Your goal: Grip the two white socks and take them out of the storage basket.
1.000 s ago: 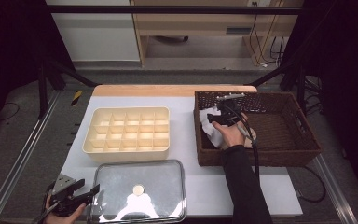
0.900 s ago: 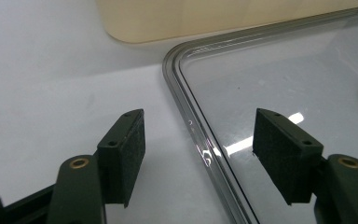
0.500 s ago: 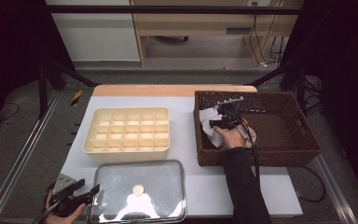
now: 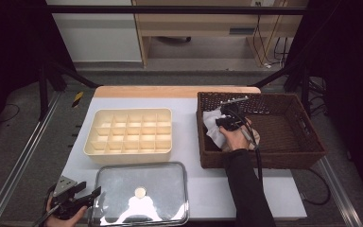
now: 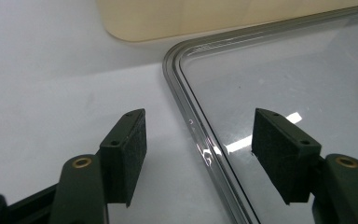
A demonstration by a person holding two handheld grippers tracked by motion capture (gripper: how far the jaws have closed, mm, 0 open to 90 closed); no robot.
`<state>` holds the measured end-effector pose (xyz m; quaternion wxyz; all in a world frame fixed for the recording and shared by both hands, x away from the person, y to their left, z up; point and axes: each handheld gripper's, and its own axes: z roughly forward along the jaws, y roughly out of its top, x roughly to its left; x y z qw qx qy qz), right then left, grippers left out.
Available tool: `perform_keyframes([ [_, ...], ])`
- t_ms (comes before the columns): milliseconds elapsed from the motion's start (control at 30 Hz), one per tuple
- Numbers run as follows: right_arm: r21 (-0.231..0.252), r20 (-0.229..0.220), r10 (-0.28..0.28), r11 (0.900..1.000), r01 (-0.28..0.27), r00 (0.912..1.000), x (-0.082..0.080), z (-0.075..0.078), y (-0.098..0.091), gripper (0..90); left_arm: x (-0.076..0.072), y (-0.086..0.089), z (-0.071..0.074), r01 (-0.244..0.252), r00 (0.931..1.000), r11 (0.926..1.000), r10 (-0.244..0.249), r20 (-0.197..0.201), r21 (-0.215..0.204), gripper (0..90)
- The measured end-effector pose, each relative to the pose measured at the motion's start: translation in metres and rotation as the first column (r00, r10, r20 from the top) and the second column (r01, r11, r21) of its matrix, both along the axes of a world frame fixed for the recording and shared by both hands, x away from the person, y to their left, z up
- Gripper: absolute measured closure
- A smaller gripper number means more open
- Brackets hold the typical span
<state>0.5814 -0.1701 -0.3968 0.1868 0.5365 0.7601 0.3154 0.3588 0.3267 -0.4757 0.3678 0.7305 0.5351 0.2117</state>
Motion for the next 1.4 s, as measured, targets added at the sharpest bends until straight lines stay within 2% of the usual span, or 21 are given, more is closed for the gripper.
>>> perform_keyframes([
  [67,0.012,0.042,0.002,0.9999,-0.003,0.9991,-0.005,0.008,-0.002,83.8,0.000,0.000,0.000,-0.001,1.0000,1.0000,0.001,-0.001,-0.001,35.2],
  [100,0.012,0.042,0.002,0.9999,-0.003,0.9991,-0.005,0.008,-0.002,83.8,0.000,0.000,0.000,-0.001,1.0000,1.0000,0.001,-0.001,-0.001,35.2],
  [133,0.031,0.088,0.004,0.9995,-0.007,0.9961,-0.010,0.017,-0.005,83.8,0.000,0.000,0.000,-0.003,1.0000,1.0000,0.003,-0.003,-0.003,35.2],
  [200,0.042,0.129,0.001,0.9991,-0.006,0.9917,-0.017,0.025,-0.009,83.8,0.000,0.000,0.000,-0.005,1.0000,1.0000,0.005,-0.003,-0.005,35.2],
  [367,0.060,0.217,0.014,0.9978,-0.028,0.9760,-0.031,0.049,-0.016,84.0,0.000,0.000,0.000,-0.005,1.0000,1.0000,0.005,-0.003,-0.004,35.2],
  [467,0.053,0.263,0.037,0.9972,-0.052,0.9640,-0.039,0.066,-0.015,84.1,0.000,0.000,0.000,-0.006,1.0000,1.0000,0.006,-0.001,-0.004,35.2],
  [567,0.052,0.299,0.056,0.9958,-0.075,0.9526,-0.048,0.082,-0.013,84.1,0.000,0.000,0.000,-0.006,1.0000,1.0000,0.006,0.000,-0.003,35.2],
  [633,0.050,0.304,0.064,0.9953,-0.083,0.9506,-0.051,0.087,-0.012,84.1,0.000,0.000,0.000,-0.007,1.0000,1.0000,0.007,0.001,-0.002,35.1],
  [667,0.052,0.331,0.076,0.9938,-0.098,0.9406,-0.058,0.098,-0.010,84.1,0.000,0.000,0.000,-0.006,1.0000,1.0000,0.006,0.001,0.000,35.1],
  [733,0.065,0.347,0.090,0.9907,-0.120,0.9336,-0.065,0.106,-0.009,84.1,0.000,0.000,0.000,-0.007,1.0000,1.0000,0.007,0.000,-0.003,35.1],
  [933,0.071,0.381,0.145,0.9802,-0.185,0.9130,-0.088,0.120,-0.001,84.2,-0.001,0.000,0.000,-0.005,1.0000,1.0000,0.005,0.003,-0.001,35.2],
  [967,0.071,0.381,0.145,0.9802,-0.185,0.9130,-0.088,0.120,-0.001,84.2,-0.001,0.000,0.000,-0.005,1.0000,1.0000,0.005,0.003,-0.001,35.2],
  [1233,0.102,0.417,0.230,0.9494,-0.297,0.8795,-0.122,0.127,0.015,84.4,0.000,0.000,0.000,-0.007,1.0000,1.0000,0.007,0.002,-0.002,35.1],
  [1333,0.128,0.405,0.284,0.9237,-0.361,0.8694,-0.133,0.124,0.025,84.7,-0.001,0.000,0.001,-0.006,1.0000,1.0000,0.006,0.005,0.001,35.1],
  [1400,0.137,0.399,0.306,0.9122,-0.386,0.8643,-0.138,0.120,0.031,84.7,-0.001,0.000,0.001,-0.006,1.0000,1.0000,0.006,0.006,0.001,35.1],
])
